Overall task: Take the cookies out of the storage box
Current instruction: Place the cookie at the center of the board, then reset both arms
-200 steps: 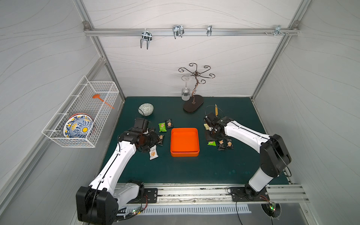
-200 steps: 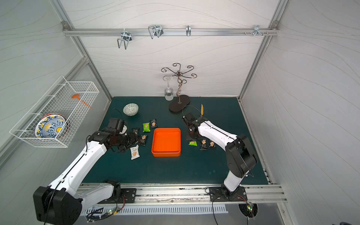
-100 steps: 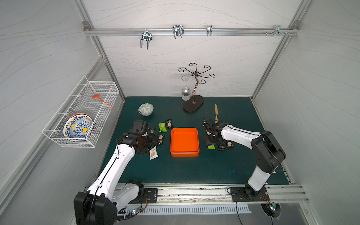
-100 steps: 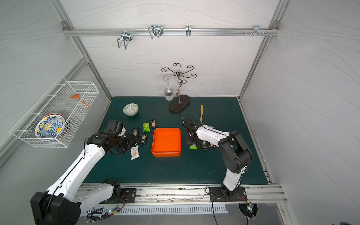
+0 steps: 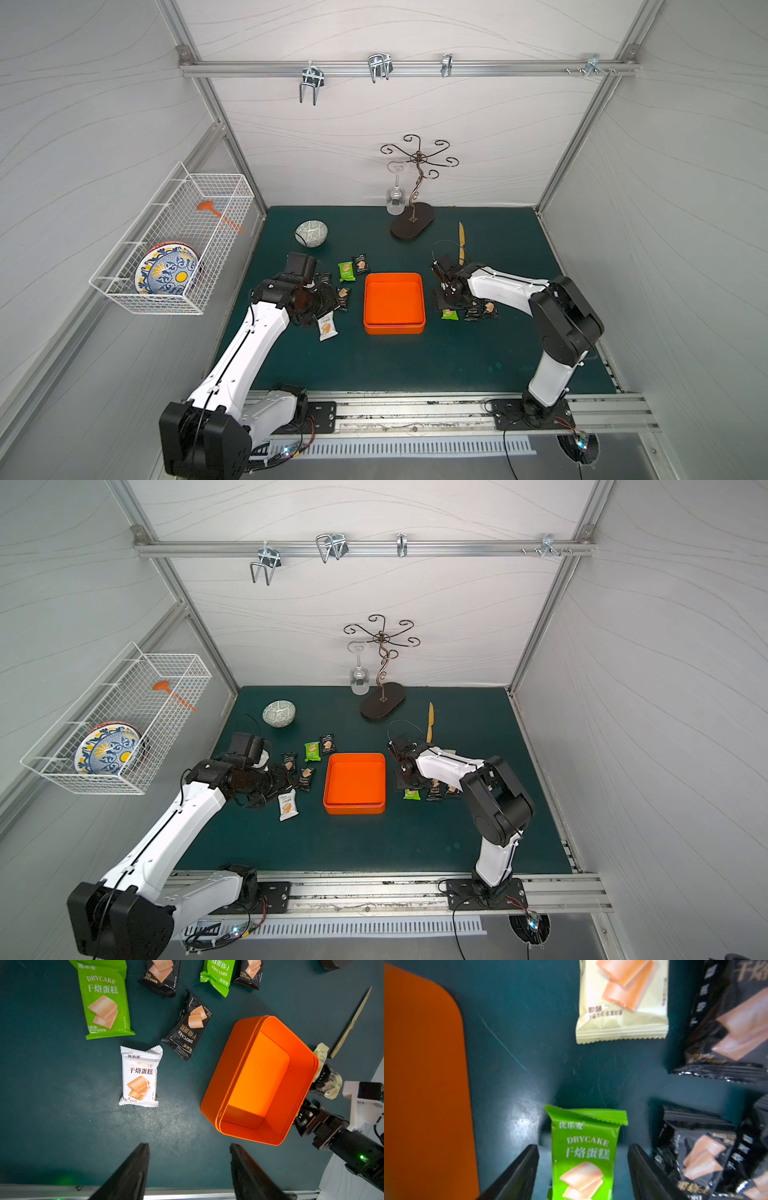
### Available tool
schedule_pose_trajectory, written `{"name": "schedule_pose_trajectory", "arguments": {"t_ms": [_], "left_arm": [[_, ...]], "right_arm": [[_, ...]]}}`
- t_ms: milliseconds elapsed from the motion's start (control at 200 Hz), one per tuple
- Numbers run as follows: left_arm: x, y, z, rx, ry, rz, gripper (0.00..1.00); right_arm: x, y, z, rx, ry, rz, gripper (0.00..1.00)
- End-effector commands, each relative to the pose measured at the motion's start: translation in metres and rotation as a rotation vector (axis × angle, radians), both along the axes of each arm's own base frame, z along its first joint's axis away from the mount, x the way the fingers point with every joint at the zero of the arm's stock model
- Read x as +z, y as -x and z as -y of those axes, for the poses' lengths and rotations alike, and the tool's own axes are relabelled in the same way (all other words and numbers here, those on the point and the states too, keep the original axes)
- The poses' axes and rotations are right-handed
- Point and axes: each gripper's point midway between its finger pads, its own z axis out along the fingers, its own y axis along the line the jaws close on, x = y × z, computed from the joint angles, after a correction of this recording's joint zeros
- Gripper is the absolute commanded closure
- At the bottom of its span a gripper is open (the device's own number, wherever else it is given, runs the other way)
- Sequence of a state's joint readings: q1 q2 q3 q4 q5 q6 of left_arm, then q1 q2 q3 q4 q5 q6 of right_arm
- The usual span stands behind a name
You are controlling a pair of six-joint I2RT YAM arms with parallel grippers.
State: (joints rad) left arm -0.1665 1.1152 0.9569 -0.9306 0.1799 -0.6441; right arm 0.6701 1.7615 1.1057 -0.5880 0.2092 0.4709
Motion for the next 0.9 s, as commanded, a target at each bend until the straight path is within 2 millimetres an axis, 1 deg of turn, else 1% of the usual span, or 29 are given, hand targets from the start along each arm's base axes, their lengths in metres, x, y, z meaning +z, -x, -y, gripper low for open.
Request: {"name": "schedule_pose_trajectory", "arguments": {"t_ms": [0, 50, 85, 205, 245, 300, 360, 420, 460, 515, 570, 620, 680, 695, 715, 745, 785, 840, 865, 895], "left_arm": [[0.020, -0.022, -0.006, -0.033, -0.058, 0.081, 0.34], [0.024, -0.033, -0.011, -0.043, -0.086, 0.114, 0.33], [0.027, -0.041, -0.019, -0.038, -0.114, 0.140, 0.33], [0.030, -0.073, -0.047, -0.022, -0.147, 0.244, 0.31], [0.030, -0.082, -0.056, -0.043, -0.199, 0.287, 0.31], [0.027, -0.092, -0.066, -0.104, -0.302, 0.327, 0.31], [0.018, -0.097, -0.079, -0.141, -0.402, 0.313, 0.30], [0.007, -0.102, -0.084, -0.157, -0.442, 0.311, 0.29], [-0.002, -0.108, -0.086, -0.161, -0.464, 0.329, 0.29], [-0.012, -0.115, -0.093, -0.158, -0.522, 0.367, 0.28], [-0.022, -0.120, -0.103, -0.147, -0.590, 0.394, 0.28], [-0.029, -0.123, -0.109, -0.148, -0.640, 0.414, 0.28], [-0.036, -0.128, -0.113, -0.140, -0.675, 0.455, 0.28], [-0.037, -0.130, -0.113, -0.140, -0.682, 0.468, 0.28], [-0.040, -0.131, -0.113, -0.139, -0.689, 0.486, 0.28], [-0.044, -0.133, -0.114, -0.130, -0.701, 0.512, 0.28], [-0.048, -0.134, -0.116, -0.113, -0.715, 0.551, 0.28], [-0.051, -0.135, -0.116, -0.092, -0.724, 0.619, 0.27], [-0.042, -0.140, -0.118, -0.064, -0.738, 0.678, 0.26], [-0.038, -0.141, -0.119, -0.040, -0.744, 0.704, 0.25]], "right_arm": [[0.043, -0.004, 0.005, -0.002, -0.023, 0.080, 0.23], [0.061, -0.010, 0.010, -0.012, -0.046, 0.118, 0.21], [0.073, -0.015, 0.016, -0.026, -0.061, 0.142, 0.20], [0.112, -0.045, 0.043, -0.027, -0.124, 0.288, 0.20], [0.120, -0.057, 0.057, -0.026, -0.122, 0.376, 0.20], [0.128, -0.074, 0.085, -0.057, -0.094, 0.506, 0.19], [0.129, -0.086, 0.125, -0.154, -0.065, 0.607, 0.19], [0.121, -0.093, 0.160, -0.245, -0.100, 0.647, 0.19], [0.112, -0.096, 0.179, -0.295, -0.128, 0.663, 0.19], [0.097, -0.098, 0.196, -0.323, -0.152, 0.673, 0.19], [0.086, -0.100, 0.204, -0.324, -0.149, 0.689, 0.19], [0.078, -0.103, 0.204, -0.296, -0.144, 0.711, 0.18], [0.073, -0.105, 0.206, -0.282, -0.128, 0.761, 0.18], [0.072, -0.106, 0.207, -0.286, -0.125, 0.776, 0.10], [0.071, -0.106, 0.208, -0.293, -0.124, 0.800, 0.03], [0.068, -0.107, 0.209, -0.296, -0.132, 0.829, 0.01], [0.062, -0.107, 0.204, -0.269, -0.152, 0.827, 0.01], [0.062, -0.108, 0.194, -0.210, -0.167, 0.843, 0.01], [0.061, -0.106, 0.189, -0.188, -0.170, 0.842, 0.01], [0.061, -0.105, 0.185, -0.167, -0.168, 0.864, 0.01]]}}
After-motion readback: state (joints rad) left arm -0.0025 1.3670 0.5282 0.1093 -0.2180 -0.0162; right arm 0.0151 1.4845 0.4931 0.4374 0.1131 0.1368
